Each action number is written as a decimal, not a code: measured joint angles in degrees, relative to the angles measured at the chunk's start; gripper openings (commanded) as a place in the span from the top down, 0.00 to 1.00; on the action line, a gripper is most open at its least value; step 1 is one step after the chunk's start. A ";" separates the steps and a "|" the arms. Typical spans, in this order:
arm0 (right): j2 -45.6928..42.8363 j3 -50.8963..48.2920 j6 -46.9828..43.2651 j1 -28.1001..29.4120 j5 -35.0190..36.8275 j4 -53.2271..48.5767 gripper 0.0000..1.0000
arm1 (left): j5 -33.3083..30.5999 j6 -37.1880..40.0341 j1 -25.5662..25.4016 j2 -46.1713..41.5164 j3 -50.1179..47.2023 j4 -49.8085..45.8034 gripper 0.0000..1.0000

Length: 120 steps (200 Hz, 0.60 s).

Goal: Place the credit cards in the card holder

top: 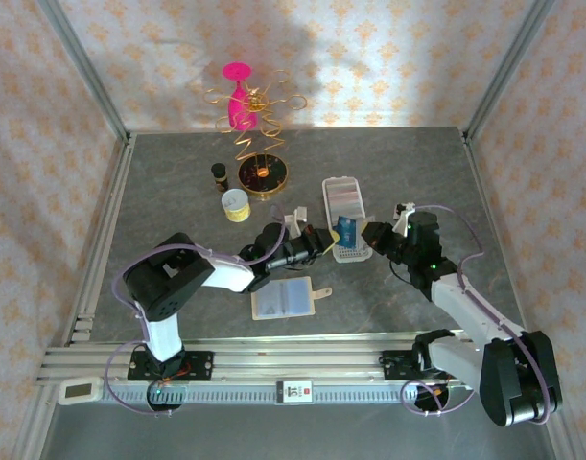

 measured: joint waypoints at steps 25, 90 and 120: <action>0.26 -0.02 -0.37 0.00 0.28 -0.09 1.00 | -0.72 0.22 0.48 -1.40 -1.25 -0.24 1.00; 8.61 1.75 -7.02 1.01 4.68 -5.60 1.00 | -5.40 7.37 1.18 -9.97 -2.60 -11.10 1.00; 12.37 4.72 -10.62 3.13 9.35 -8.81 1.00 | -7.34 10.80 1.16 -13.40 -3.32 -14.99 1.00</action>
